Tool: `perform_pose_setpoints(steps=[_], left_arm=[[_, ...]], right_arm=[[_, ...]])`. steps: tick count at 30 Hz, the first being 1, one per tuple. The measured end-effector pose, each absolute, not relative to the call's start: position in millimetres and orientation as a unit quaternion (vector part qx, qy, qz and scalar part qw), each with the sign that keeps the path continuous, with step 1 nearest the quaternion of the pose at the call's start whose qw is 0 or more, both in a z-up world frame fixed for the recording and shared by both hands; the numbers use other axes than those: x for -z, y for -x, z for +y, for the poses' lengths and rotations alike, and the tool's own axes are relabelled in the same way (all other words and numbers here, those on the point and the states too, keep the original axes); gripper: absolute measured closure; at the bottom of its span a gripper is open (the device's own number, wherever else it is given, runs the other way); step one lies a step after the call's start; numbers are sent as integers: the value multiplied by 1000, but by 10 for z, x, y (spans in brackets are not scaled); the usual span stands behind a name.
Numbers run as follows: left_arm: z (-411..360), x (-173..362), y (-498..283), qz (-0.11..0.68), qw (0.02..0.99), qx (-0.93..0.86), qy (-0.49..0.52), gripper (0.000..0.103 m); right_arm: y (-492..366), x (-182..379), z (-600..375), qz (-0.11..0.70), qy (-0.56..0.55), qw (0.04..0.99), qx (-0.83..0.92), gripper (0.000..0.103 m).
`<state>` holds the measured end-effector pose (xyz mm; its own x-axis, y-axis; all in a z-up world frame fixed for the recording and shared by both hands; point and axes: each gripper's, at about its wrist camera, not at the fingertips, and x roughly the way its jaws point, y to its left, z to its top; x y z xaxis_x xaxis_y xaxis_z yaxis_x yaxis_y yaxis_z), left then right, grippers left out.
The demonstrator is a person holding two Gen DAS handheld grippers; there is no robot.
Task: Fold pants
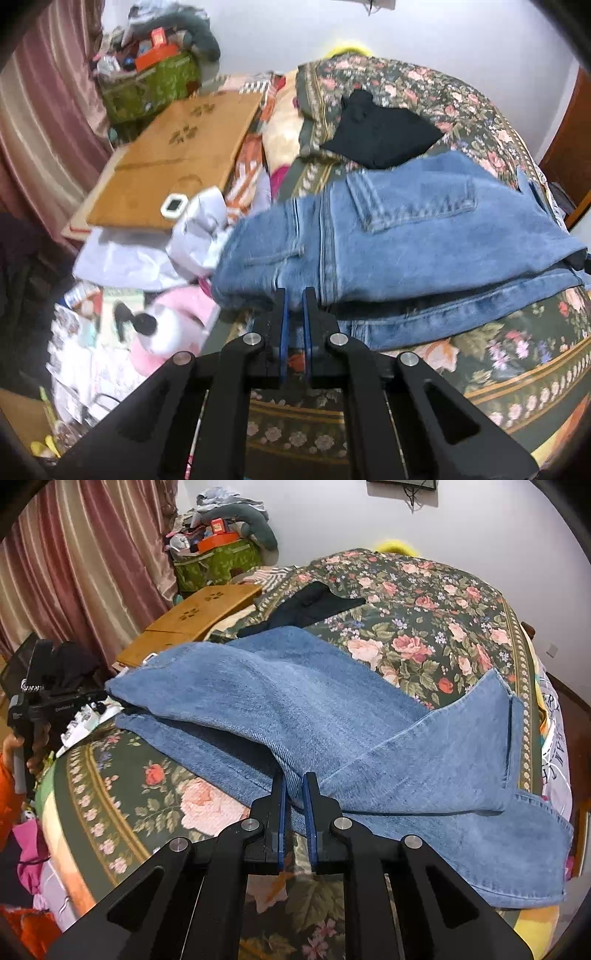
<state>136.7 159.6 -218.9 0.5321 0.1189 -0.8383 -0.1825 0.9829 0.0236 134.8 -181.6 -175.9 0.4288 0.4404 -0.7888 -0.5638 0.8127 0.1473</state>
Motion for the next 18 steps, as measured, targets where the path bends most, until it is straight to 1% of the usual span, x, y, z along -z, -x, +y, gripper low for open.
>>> perform_pose_setpoints(steps=[4, 5, 6, 7, 9, 10, 11, 12, 13, 14, 18], left_arm=[[1504, 1945, -1506, 459, 885, -77, 25, 93], [1458, 1884, -1566, 454, 888, -74, 22, 90], [1418, 1836, -1618, 449, 891, -70, 21, 82], [1359, 1769, -1695, 441, 895, -67, 18, 76], [1268, 1680, -1816, 426, 902, -67, 15, 36], [1216, 1628, -1876, 414, 908, -64, 14, 30], [1170, 1595, -1929, 407, 911, -61, 13, 22], [1097, 1558, -2020, 402, 914, -57, 7, 15], [1036, 1536, -2099, 400, 915, -54, 0, 13], [996, 1521, -2158, 399, 916, -53, -4, 13], [765, 1532, -2550, 404, 913, -44, -26, 8]], right_arm=[[-1400, 1584, -2043, 434, 44, 855, -281, 92], [-1425, 1538, -2107, 429, 40, 860, -272, 90], [-1460, 1480, -2185, 423, 36, 867, -261, 89], [-1494, 1443, -2242, 419, 33, 872, -251, 85], [-1607, 1365, -2386, 413, 28, 883, -221, 71], [-1664, 1334, -2445, 410, 25, 888, -206, 54], [-1722, 1307, -2513, 406, 21, 894, -190, 39], [-1797, 1282, -2588, 400, 16, 900, -173, 34], [-1862, 1271, -2642, 399, 14, 902, -163, 28], [-1949, 1262, -2705, 398, 13, 905, -151, 25], [-2267, 1310, -2870, 401, 13, 907, -124, 25]])
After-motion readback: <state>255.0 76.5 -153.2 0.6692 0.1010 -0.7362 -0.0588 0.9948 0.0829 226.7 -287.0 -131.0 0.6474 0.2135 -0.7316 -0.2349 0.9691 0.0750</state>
